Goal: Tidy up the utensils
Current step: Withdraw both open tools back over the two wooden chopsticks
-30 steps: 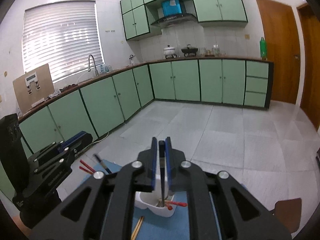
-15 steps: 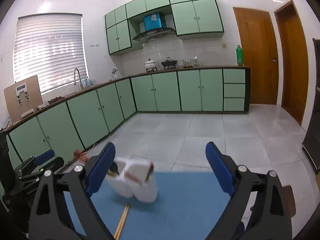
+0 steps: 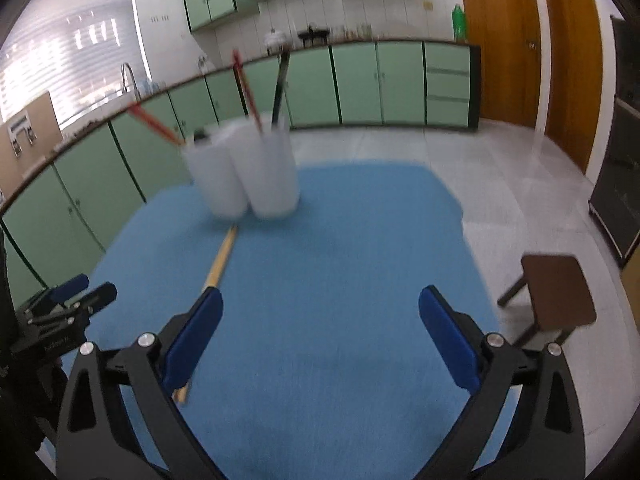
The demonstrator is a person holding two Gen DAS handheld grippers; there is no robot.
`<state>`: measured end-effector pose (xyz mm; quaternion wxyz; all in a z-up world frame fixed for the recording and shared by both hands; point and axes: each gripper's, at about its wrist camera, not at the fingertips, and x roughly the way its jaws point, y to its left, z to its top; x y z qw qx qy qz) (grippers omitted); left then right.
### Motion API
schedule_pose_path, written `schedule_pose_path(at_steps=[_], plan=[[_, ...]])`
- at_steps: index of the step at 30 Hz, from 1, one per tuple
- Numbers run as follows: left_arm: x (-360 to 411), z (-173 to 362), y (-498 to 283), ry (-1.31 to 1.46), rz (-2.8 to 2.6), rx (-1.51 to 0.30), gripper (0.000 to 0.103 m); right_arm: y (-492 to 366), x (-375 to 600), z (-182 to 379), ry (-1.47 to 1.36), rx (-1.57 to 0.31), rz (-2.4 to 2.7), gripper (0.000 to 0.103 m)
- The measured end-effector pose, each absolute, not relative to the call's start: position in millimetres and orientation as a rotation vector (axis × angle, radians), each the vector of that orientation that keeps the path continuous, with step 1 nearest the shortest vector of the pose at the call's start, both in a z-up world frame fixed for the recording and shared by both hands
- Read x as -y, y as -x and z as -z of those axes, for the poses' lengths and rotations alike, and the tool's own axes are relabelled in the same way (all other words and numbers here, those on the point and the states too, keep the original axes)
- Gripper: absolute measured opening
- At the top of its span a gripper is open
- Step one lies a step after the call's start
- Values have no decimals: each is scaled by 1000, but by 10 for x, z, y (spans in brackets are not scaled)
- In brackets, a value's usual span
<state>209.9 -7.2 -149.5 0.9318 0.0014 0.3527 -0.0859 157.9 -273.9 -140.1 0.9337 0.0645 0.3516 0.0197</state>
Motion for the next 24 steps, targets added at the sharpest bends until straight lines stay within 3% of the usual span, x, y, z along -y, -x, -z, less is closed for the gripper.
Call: schedule_pose_path(at_steps=[6, 21, 24], plan=[[-52, 1753, -2019, -9, 129, -797, 83, -1542, 2456, 1705, -130, -790, -60, 96], [-227, 1925, -2018, -27, 76, -877, 85, -1465, 1962, 1851, -61, -837, -103, 95], [-266, 1942, -2034, -12, 75, -888, 85, -1443, 1872, 1884, -51, -845, -99, 80]])
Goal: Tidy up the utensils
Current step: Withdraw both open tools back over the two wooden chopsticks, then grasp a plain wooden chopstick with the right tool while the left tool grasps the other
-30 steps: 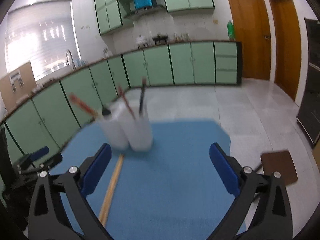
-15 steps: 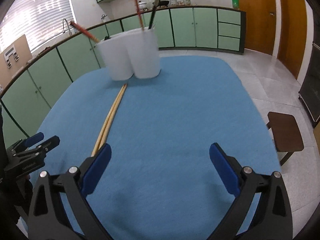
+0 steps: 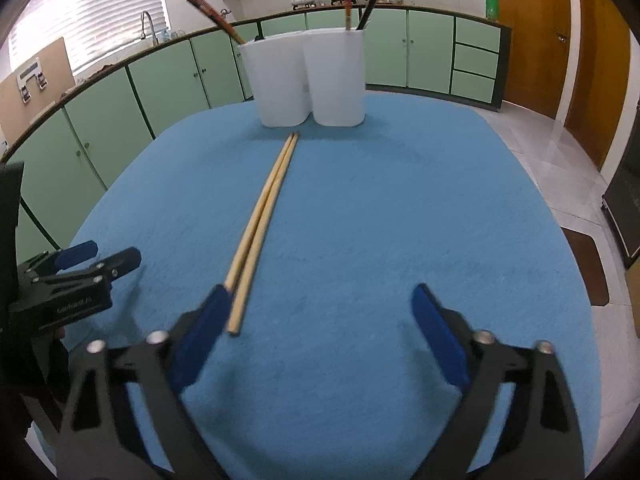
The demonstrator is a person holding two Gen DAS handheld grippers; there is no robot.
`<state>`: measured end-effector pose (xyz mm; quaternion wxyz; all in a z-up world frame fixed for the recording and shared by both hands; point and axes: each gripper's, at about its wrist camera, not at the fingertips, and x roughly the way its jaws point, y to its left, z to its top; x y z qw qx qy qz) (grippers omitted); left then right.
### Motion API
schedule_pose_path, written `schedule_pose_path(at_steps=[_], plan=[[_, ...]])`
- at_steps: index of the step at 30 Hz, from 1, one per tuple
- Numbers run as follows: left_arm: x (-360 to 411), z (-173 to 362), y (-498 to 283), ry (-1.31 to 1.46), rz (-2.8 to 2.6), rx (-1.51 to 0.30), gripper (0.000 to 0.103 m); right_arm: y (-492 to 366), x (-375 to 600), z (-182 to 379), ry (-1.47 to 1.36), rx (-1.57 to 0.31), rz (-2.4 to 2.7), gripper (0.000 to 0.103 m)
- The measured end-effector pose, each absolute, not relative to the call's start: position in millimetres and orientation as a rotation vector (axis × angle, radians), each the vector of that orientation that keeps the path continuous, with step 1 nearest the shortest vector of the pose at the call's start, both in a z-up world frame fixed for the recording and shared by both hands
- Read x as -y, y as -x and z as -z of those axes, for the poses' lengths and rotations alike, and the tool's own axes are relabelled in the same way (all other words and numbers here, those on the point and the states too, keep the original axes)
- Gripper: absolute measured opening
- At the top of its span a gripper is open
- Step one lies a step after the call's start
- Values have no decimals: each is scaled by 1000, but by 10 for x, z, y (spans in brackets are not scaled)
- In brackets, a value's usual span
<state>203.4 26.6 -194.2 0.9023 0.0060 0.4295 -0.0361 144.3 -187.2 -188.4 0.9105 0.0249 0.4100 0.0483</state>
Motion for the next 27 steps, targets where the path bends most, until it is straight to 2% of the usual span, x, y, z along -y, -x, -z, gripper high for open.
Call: schedule_pose_path(at_steps=[8, 16, 21, 24, 26, 27], plan=[[-335, 1966, -2030, 1, 68, -899, 85, -1424, 1732, 1957, -35, -886, -122, 58], [-432, 1963, -1997, 17, 57, -896, 86, -1415, 1621, 1974, -5, -899, -148, 46], [-408, 1971, -2022, 15, 57, -897, 86, -1418, 1523, 1980, 42, -905, -150, 35], [-389, 1964, -2011, 7, 56, -894, 86, -1424, 1496, 1978, 44, -905, -169, 20], [-379, 1962, -2006, 3, 56, -893, 87, -1436, 1504, 1977, 33, -908, -182, 7], [-373, 1962, -2004, 0, 55, -893, 87, -1439, 1513, 1979, 26, -909, -188, 7]])
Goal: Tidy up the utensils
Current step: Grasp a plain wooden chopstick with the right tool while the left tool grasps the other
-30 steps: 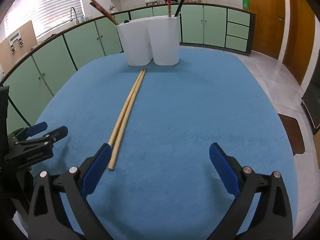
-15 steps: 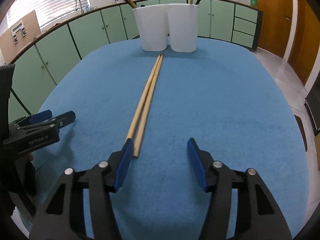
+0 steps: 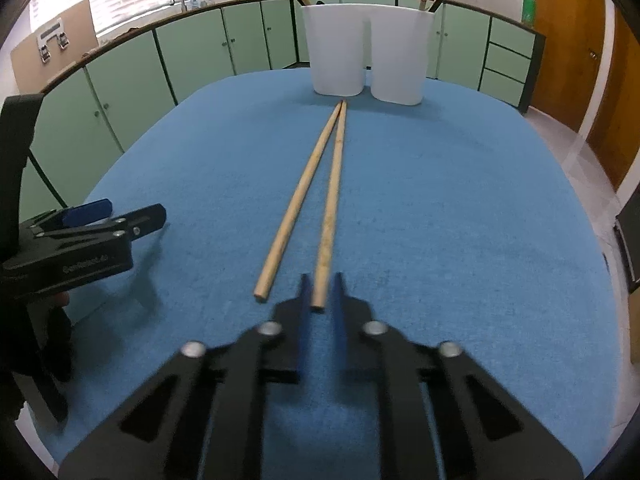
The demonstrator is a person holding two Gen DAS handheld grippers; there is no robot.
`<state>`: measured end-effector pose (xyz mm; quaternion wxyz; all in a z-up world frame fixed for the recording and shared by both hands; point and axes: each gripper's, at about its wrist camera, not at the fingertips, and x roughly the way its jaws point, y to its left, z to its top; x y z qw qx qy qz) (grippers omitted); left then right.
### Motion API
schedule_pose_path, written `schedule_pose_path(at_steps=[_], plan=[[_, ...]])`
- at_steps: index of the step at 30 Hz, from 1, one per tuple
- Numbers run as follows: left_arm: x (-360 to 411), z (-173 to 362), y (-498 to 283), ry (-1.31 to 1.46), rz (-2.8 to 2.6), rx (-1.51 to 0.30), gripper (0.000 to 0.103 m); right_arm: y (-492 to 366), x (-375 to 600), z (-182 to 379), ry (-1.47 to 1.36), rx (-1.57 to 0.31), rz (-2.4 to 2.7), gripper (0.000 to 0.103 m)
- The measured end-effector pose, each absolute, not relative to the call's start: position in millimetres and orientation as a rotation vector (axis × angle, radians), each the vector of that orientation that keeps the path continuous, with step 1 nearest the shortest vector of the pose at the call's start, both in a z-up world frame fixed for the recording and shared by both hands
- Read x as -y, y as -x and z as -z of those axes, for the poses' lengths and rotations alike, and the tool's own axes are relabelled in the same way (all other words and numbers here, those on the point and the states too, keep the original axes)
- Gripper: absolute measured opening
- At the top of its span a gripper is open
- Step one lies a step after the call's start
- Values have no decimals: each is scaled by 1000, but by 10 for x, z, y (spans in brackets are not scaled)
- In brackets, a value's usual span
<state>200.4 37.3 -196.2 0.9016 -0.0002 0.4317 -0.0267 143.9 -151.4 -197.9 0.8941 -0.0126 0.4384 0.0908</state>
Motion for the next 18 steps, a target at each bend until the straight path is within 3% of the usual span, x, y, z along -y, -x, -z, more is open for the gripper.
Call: schedule_pose_path(at_steps=[18], plan=[[223, 1904, -1801, -17, 190, -886, 87, -1418, 2249, 1982, -72, -898, -28, 6]])
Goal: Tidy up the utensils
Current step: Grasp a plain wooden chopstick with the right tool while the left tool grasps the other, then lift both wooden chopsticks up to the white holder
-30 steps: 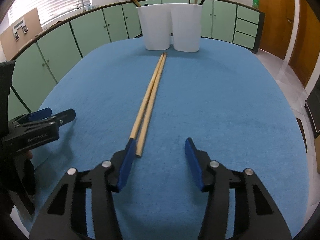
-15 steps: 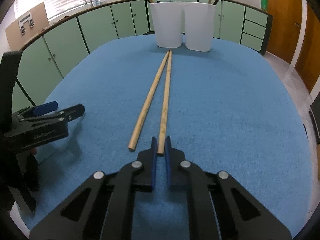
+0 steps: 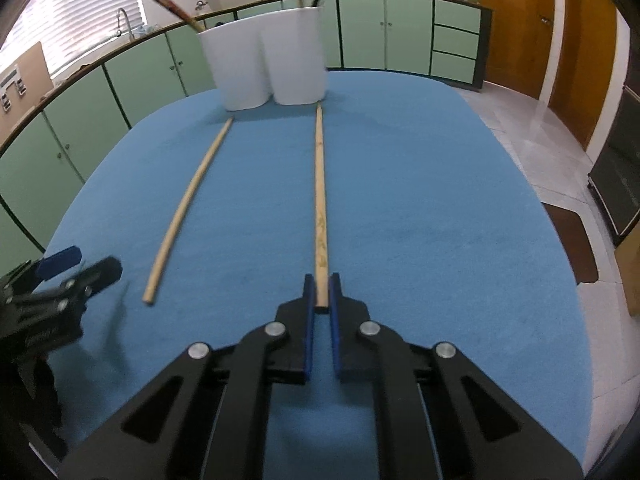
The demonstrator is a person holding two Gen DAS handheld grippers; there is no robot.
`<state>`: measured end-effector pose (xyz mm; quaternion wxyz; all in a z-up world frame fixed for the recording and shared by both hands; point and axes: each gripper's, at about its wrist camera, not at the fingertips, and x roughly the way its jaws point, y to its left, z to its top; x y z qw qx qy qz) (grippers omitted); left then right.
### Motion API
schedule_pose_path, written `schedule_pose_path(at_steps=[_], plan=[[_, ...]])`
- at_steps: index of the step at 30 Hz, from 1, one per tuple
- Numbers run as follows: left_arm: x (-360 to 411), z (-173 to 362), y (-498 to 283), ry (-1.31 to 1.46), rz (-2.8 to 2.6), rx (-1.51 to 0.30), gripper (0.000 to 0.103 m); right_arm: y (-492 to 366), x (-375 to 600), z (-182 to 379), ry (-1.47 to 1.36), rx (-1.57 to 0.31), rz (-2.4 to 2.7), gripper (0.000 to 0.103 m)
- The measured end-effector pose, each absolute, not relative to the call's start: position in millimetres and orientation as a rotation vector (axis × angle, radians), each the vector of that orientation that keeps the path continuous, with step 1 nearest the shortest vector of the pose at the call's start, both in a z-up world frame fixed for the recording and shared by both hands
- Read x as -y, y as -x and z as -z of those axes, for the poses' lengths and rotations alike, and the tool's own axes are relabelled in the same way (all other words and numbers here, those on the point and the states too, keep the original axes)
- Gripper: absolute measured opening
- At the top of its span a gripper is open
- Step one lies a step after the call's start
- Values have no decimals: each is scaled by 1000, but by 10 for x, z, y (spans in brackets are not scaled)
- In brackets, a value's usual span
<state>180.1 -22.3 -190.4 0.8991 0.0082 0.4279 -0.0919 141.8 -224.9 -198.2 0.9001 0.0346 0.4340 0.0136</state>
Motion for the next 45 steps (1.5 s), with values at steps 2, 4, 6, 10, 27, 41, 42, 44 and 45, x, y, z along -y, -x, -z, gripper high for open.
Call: schedule_pose_path(at_steps=[2, 4, 6, 10, 27, 41, 42, 44, 45], plan=[[295, 1903, -1771, -16, 211, -887, 87, -1430, 2284, 1989, -61, -905, -49, 7], [370, 1903, -1742, -24, 226, -892, 87, -1403, 2340, 1978, -64, -895, -49, 12], [429, 1913, -1728, -36, 230, -894, 87, -1374, 2424, 1982, -83, -891, -42, 12], [536, 1948, -1727, -47, 235, -902, 86, -1337, 2530, 1984, -111, -887, -40, 11], [707, 1954, -1728, -71, 215, -888, 44, -1185, 2611, 1958, -87, -883, -133, 33], [726, 1954, -1726, -65, 198, -882, 21, -1299, 2491, 1982, -35, -898, -148, 7], [733, 1953, -1724, -69, 199, -881, 18, -1297, 2470, 1983, -26, -898, -147, 7], [733, 1956, -1720, -72, 204, -879, 11, -1288, 2429, 1985, -4, -895, -140, 6], [731, 1959, -1721, -72, 205, -879, 8, -1286, 2421, 1983, 1, -894, -137, 6]])
